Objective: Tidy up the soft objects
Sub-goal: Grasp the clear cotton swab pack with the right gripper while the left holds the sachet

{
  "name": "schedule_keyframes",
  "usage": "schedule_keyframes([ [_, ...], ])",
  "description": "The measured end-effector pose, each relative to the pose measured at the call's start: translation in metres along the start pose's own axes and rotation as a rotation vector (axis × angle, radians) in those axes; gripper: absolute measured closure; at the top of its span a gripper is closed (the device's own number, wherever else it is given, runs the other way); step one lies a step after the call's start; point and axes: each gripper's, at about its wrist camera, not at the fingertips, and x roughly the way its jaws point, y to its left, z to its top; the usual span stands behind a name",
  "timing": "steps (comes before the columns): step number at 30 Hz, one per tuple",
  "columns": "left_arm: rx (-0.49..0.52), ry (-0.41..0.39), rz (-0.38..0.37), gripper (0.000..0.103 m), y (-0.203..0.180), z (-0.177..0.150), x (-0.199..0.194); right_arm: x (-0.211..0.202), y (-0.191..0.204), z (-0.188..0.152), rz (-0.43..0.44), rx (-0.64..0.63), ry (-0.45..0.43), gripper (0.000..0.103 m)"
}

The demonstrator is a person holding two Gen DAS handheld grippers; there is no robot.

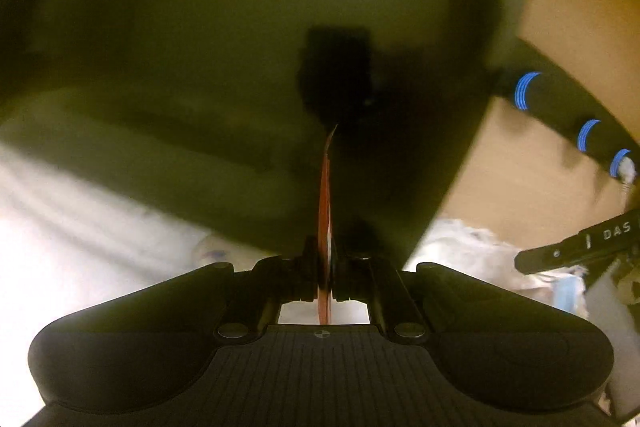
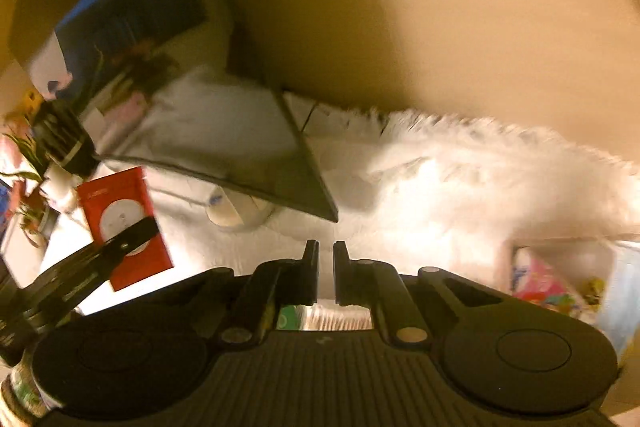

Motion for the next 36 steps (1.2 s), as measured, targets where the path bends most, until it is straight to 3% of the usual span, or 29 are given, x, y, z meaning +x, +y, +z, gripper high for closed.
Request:
schedule_keyframes([
  [3, 0.029, 0.005, -0.033, 0.095, -0.02, 0.0, 0.0, -0.02, -0.017, -0.002, 0.011, 0.004, -0.035, 0.096],
  [7, 0.024, 0.017, -0.044, 0.095, -0.026, -0.006, 0.005, -0.019, -0.033, -0.006, -0.012, 0.037, -0.019, 0.096],
  [15, -0.041, 0.061, -0.031, 0.095, -0.001, -0.03, 0.013, 0.038, -0.042, -0.01, -0.036, 0.074, 0.083, 0.093],
  [16, -0.054, 0.069, -0.029, 0.095, 0.005, -0.033, 0.015, 0.048, -0.042, -0.011, -0.027, 0.072, 0.109, 0.088],
  [17, -0.065, 0.076, -0.028, 0.095, 0.01, -0.037, 0.015, 0.059, -0.039, -0.01, -0.015, 0.067, 0.139, 0.071],
  [18, -0.074, 0.082, -0.027, 0.095, 0.016, -0.041, 0.016, 0.067, -0.037, -0.011, -0.008, 0.066, 0.161, 0.048],
  [20, -0.096, 0.095, -0.024, 0.095, 0.026, -0.048, 0.017, 0.085, -0.028, -0.013, 0.0, 0.06, 0.189, 0.037],
  [24, -0.13, 0.103, -0.031, 0.095, 0.042, -0.064, 0.014, 0.104, 0.005, -0.026, 0.009, -0.166, 0.262, 0.038],
  [26, -0.154, 0.097, -0.037, 0.095, 0.049, -0.071, 0.011, 0.098, 0.024, -0.046, -0.001, -0.37, 0.258, 0.038],
  [32, -0.252, 0.102, -0.037, 0.095, 0.069, -0.097, 0.006, 0.085, 0.065, -0.141, -0.173, -0.931, 0.061, 0.038],
  [36, -0.292, 0.127, -0.02, 0.095, 0.078, -0.106, 0.014, 0.112, 0.075, -0.176, -0.25, -1.044, 0.032, 0.038],
])
